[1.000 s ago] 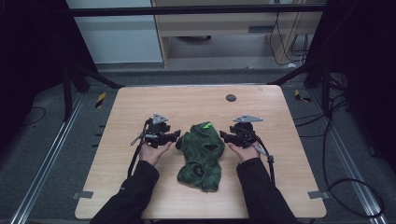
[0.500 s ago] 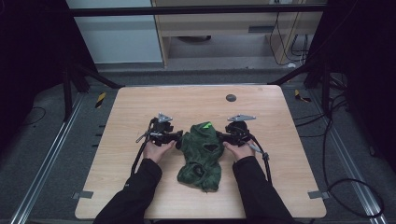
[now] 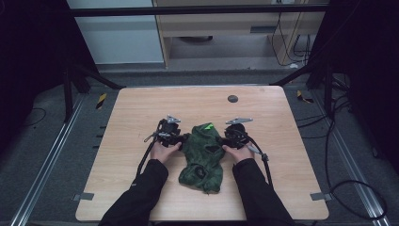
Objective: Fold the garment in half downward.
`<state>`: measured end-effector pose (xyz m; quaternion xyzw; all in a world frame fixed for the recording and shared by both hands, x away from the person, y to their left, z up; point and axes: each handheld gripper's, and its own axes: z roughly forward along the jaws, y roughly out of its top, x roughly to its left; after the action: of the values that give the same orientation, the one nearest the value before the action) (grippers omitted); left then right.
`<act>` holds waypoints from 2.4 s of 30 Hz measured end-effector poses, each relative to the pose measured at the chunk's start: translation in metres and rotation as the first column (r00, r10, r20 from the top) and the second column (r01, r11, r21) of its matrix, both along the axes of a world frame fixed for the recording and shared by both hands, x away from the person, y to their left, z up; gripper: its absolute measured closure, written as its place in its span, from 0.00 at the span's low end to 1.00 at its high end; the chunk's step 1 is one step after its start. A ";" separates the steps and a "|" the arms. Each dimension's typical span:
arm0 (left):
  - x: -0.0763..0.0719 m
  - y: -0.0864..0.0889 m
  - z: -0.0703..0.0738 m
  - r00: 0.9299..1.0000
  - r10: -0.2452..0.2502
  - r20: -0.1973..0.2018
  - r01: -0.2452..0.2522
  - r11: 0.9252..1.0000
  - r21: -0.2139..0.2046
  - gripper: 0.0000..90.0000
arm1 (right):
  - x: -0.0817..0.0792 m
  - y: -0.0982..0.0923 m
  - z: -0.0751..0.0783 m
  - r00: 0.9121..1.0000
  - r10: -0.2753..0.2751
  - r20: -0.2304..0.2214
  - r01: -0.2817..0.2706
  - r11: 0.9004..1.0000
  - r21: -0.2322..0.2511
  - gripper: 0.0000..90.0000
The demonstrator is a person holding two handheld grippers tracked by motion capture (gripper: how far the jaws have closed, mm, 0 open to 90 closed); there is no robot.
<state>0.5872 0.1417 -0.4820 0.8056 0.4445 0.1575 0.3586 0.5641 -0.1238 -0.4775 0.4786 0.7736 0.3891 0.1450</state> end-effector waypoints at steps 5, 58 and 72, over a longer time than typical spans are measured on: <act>0.003 0.000 -0.006 1.000 -0.006 -0.029 0.006 1.000 0.008 0.65 | 0.002 0.002 -0.005 1.000 0.007 -0.016 -0.007 1.000 -0.013 0.58; -0.018 0.001 0.031 0.996 -0.087 0.018 0.088 0.995 -0.044 1.00 | -0.001 0.003 0.019 0.997 0.074 0.034 -0.075 0.996 0.048 0.95; -0.036 0.003 0.052 0.991 -0.118 0.058 0.122 0.990 -0.072 1.00 | -0.017 0.003 0.040 0.988 0.121 0.099 -0.125 0.991 0.039 0.95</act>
<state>0.5516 0.1448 -0.4305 0.8123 0.3912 0.1402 0.4092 0.5473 -0.1208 -0.4376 0.4137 0.7849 0.4372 0.1473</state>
